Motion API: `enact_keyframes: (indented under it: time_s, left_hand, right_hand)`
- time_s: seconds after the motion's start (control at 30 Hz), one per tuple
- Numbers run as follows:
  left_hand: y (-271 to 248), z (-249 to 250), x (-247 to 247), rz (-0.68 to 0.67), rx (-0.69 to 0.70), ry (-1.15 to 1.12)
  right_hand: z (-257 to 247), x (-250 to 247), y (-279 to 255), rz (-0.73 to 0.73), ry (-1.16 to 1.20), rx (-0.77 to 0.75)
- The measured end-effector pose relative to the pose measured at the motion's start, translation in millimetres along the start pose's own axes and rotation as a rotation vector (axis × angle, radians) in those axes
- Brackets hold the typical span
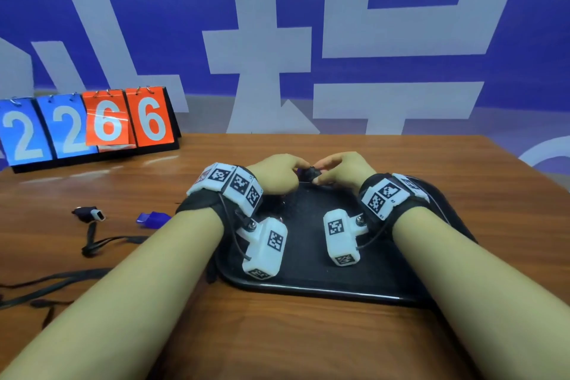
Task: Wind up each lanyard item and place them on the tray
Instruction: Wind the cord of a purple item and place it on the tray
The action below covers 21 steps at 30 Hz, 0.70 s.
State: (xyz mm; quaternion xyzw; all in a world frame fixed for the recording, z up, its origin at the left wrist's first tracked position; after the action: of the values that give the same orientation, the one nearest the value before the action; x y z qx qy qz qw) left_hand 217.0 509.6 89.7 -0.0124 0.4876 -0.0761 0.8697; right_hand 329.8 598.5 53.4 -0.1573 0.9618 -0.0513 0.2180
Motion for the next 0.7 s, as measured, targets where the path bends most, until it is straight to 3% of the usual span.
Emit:
enact_keyframes:
  time_s: [0.23,0.53,0.7]
  left_hand:
    - [5.2,-11.0,1.5,-0.015,-0.057,0.237]
    - [2.9,-18.2,1.6,-0.04,-0.071,0.258]
    - [-1.5,-15.0,-5.3,0.008,-0.009,0.121]
  right_hand:
    - [-6.6,4.2,2.2,0.042,-0.131,-0.033]
    - [-15.6,11.1,-1.3,-0.028,-0.211,-0.075]
    - [-16.9,5.2,-4.1,0.009,-0.226,-0.09]
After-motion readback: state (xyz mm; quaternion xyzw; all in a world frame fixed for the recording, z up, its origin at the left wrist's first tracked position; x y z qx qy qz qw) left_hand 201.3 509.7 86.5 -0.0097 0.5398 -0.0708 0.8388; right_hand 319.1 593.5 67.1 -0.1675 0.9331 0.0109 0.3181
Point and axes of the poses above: each hand's wrist, its own y-axis towards the middle knuckle, its own x-axis out of the palm, z = x × y, the point moved 9 cm from there along y, towards the middle knuckle, and after that the axes turned 7 degrees about x, right-handed, at the moved point
